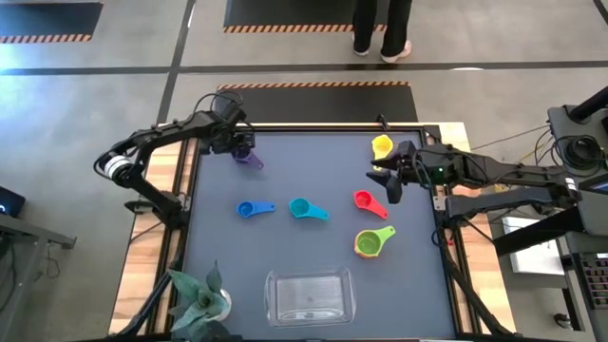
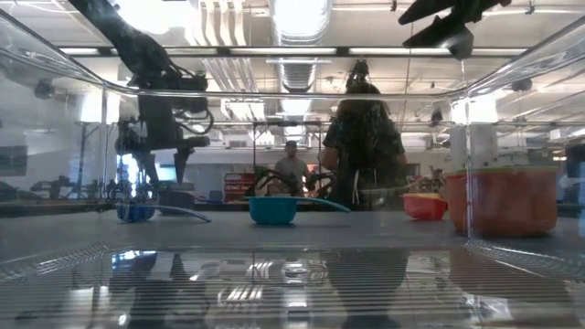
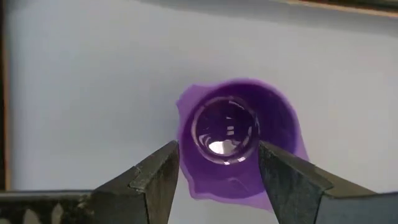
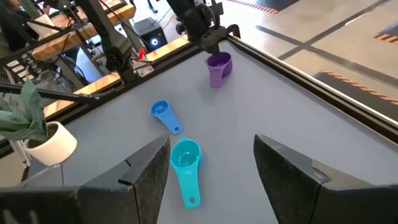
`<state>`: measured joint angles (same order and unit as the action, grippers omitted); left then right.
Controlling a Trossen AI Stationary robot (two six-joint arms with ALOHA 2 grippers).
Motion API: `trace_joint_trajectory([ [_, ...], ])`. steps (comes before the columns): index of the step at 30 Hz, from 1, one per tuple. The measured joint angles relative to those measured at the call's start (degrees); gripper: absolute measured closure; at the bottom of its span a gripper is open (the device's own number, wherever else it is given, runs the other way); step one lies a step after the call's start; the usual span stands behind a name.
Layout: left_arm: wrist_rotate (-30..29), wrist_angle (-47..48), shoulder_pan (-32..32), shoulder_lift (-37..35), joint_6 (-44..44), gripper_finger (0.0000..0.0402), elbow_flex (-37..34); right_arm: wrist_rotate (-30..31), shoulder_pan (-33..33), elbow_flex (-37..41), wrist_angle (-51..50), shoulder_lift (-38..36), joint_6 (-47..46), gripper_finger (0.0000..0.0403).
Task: Nest measuring cups in basket
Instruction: Stack the purple measuring cup on top of the green measuring cup
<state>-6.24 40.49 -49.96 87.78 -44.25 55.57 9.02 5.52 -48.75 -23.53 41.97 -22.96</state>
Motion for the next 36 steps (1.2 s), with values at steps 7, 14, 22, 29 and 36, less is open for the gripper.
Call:
trace_joint_trajectory([
  [7,0.2,0.0,2.9,-0.7,-1.9,0.0203,0.0,0.0,0.0,1.3,-0.1,-1.2,2.1,0.0184],
  [14,-0.2,0.3,7.1,-3.4,-3.1,0.0203,0.0,0.1,0.0,1.3,0.0,-1.0,4.1,0.0184],
  [22,-6.4,-2.5,15.9,-7.4,-4.7,0.0213,0.0,0.1,0.0,1.6,-0.2,-0.9,4.4,0.0184],
  [29,-6.3,-2.5,17.0,-2.3,-13.3,0.0228,0.0,0.1,0.0,2.2,-0.2,-0.9,4.7,0.0184],
  [36,-6.7,-7.0,17.1,1.5,-12.4,0.0251,0.0,0.0,0.0,2.2,-0.2,-1.0,4.3,0.0184],
])
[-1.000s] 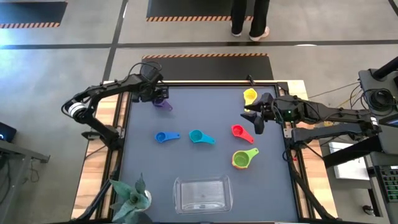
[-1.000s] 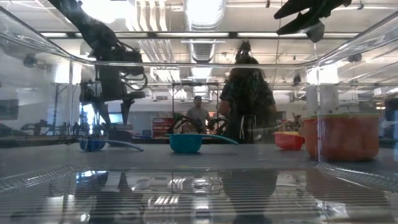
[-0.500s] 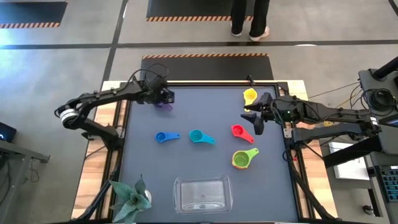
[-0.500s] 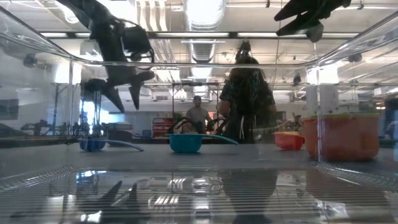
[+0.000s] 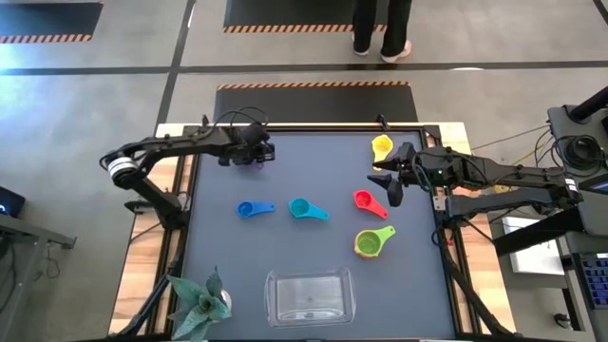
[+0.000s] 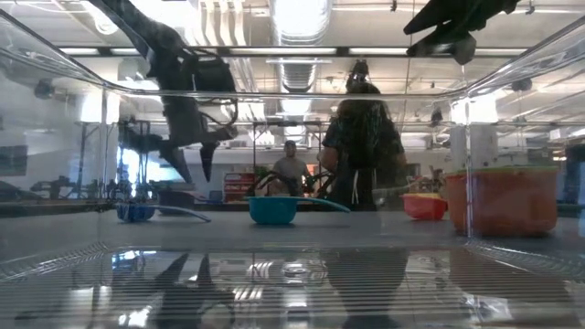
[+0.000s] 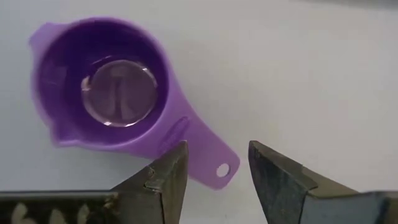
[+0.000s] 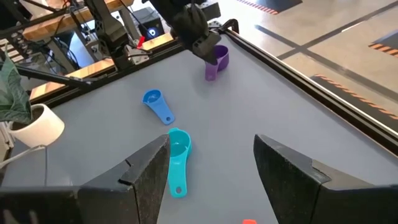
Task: Nest measuring cups in basket
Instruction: Stack the purple measuring cup on top of the green measuring cup
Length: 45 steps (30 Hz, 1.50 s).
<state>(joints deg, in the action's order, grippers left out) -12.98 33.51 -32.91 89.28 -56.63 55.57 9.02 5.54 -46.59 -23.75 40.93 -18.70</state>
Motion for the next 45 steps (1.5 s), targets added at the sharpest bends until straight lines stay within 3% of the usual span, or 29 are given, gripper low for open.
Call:
trace_joint_trajectory([
  [6,-0.3,-1.6,-0.2,2.1,-1.5,0.0259,0.1,0.0,0.0,0.0,-0.1,0.0,0.0,0.0184],
  [20,-8.6,3.1,-0.6,3.8,-1.3,0.0265,6.7,-0.4,0.0,1.9,-0.1,0.1,-0.2,0.0184],
  [33,-8.5,6.2,-1.7,4.0,-2.8,0.0265,5.6,-0.4,0.0,1.9,0.0,0.1,1.4,0.0184],
  [45,-4.0,5.6,-2.5,11.7,-6.0,0.0270,6.2,-0.8,0.0,1.9,-0.1,0.0,-0.2,0.0184],
])
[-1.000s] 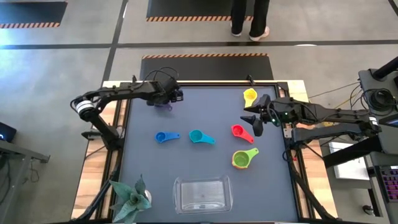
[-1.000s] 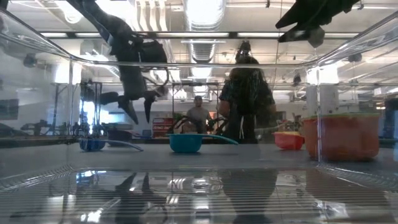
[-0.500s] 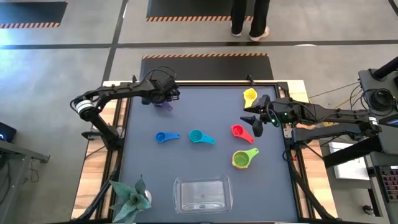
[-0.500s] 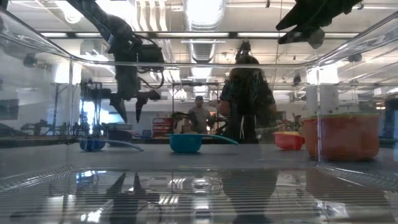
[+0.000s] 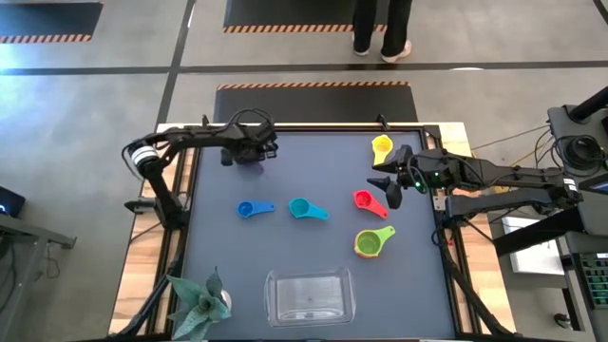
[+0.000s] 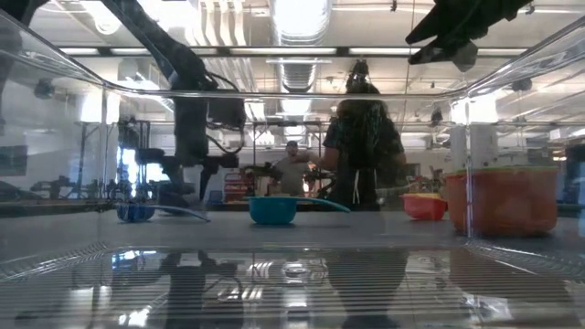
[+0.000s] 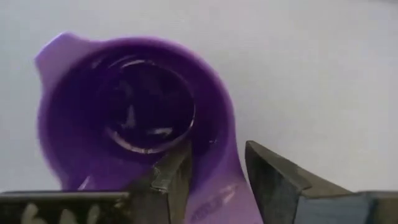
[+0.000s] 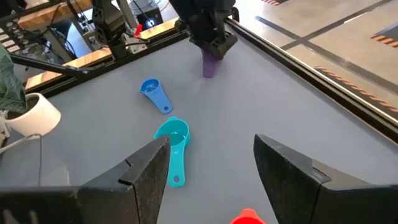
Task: Nest measuring cups in basket
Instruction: Stack the purple measuring cup on top of the green measuring cup
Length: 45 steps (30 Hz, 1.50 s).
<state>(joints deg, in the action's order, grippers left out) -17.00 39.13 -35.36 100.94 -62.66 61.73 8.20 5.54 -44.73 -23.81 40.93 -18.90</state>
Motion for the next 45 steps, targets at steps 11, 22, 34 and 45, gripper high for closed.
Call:
trace_joint_trajectory([
  [11,-0.2,-0.4,1.2,1.5,4.1,0.0390,4.3,-0.8,0.0,0.0,0.0,0.0,0.8,0.0184],
  [22,-3.1,-1.0,7.4,0.9,7.9,0.0400,19.1,3.2,0.1,0.1,-0.3,0.2,2.2,0.0184],
  [34,-5.0,-9.7,17.5,2.7,7.1,0.0401,28.3,8.8,0.1,0.2,-2.1,3.7,2.4,0.0184],
  [45,1.2,-23.4,22.8,8.5,-0.8,0.0401,28.6,8.4,0.1,8.7,14.1,3.3,-8.8,0.0184],
])
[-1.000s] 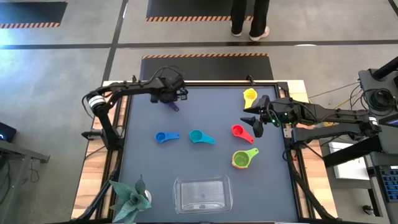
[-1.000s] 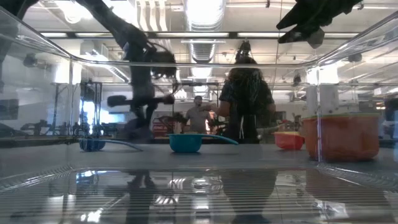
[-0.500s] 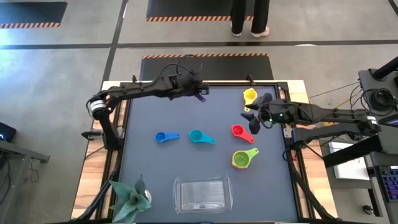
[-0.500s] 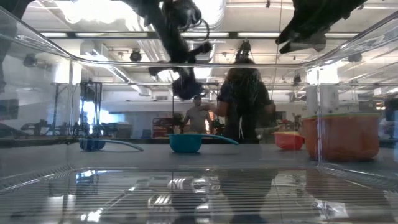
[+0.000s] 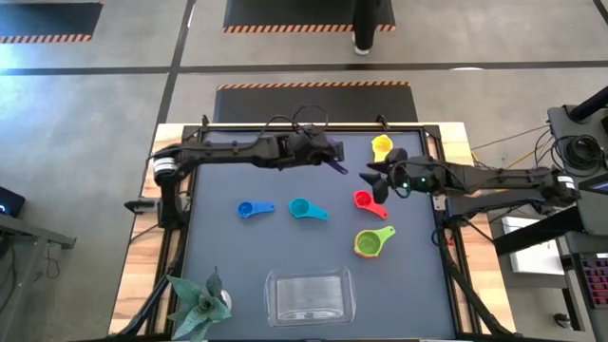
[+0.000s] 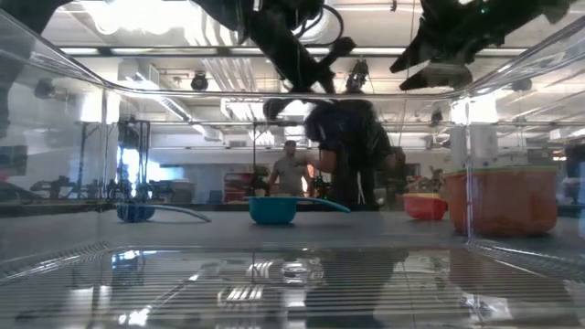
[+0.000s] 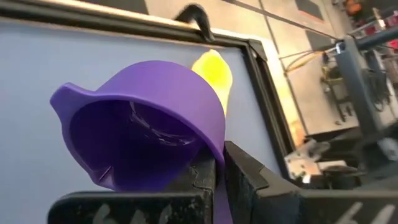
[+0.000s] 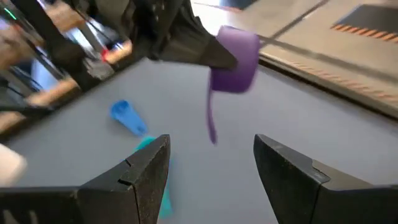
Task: Nest measuring cups in basket
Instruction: Stack the purple measuring cup on top of the green measuring cup
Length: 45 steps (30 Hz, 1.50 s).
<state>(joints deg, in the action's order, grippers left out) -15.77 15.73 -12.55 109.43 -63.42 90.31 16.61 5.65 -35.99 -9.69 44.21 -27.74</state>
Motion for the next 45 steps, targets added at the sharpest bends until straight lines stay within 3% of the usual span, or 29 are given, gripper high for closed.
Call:
trace_joint_trajectory([
  [12,4.4,-3.0,2.0,3.7,-2.3,0.0401,0.0,-3.3,0.0,14.9,13.8,0.0,-6.8,0.0184],
  [20,4.8,-2.9,2.0,3.9,-2.3,0.0401,0.0,-4.8,0.0,20.7,30.3,2.5,-8.4,0.0184],
  [28,4.8,-2.9,2.0,3.9,-2.3,0.0401,0.0,-4.7,0.0,21.3,31.2,8.0,-8.3,0.0184],
  [40,6.0,-2.9,2.0,3.9,-2.3,0.0401,0.0,-5.0,0.0,15.5,33.2,17.4,-4.6,0.0184],
  [45,6.0,-2.9,2.0,3.9,-2.3,0.0401,0.0,-5.0,0.0,14.0,33.2,19.8,-5.0,0.0230],
])
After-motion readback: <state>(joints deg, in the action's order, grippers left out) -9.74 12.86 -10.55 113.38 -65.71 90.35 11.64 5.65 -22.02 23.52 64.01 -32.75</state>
